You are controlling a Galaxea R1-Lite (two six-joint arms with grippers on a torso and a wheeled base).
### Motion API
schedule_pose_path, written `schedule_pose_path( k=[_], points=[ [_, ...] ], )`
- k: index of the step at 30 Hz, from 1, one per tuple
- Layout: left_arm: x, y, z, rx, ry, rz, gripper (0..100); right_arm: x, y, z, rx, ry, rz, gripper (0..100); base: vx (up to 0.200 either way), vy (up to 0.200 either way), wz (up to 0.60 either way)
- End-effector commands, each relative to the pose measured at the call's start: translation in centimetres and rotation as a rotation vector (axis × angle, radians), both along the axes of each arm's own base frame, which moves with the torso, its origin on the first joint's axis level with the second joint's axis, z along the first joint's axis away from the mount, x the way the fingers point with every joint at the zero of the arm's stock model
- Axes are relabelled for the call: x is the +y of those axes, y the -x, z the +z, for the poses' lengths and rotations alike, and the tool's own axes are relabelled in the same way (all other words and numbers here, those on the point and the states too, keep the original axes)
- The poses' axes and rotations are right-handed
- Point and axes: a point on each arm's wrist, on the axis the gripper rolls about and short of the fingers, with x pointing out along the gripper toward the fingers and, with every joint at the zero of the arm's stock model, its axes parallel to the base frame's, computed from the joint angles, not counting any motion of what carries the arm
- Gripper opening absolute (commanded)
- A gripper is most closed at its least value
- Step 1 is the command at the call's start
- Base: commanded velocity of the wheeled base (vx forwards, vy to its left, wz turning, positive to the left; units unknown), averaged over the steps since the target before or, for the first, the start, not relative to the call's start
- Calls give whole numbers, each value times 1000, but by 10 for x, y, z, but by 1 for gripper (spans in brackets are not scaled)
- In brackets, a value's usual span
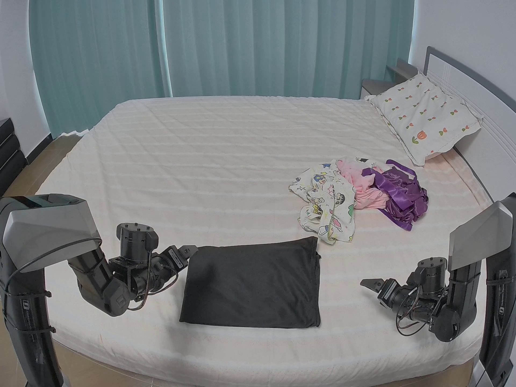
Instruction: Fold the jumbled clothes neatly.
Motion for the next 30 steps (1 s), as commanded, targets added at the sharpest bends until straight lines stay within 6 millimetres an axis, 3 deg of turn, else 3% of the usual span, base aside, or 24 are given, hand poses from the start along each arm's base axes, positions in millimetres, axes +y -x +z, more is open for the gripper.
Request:
schedule_pose_path(
  k=[1, 14, 21, 30],
  points=[
    [-2, -7, -8, 14, -6, -1, 100, 0, 1, -1, 3, 1, 3, 100, 0, 0, 0],
    [-6, -26, -6, 14, -24, -2, 100, 2, 1, -2, 8, 2, 7, 100, 0, 0, 0],
    [-6, -37, -16, 6, -64, -9, 100, 2, 1, -3, 12, 3, 7, 100, 0, 0, 0],
    [-6, -40, -13, -16, -80, 14, 100, 2, 2, -6, 21, 6, 10, 100, 0, 0, 0]
  ],
)
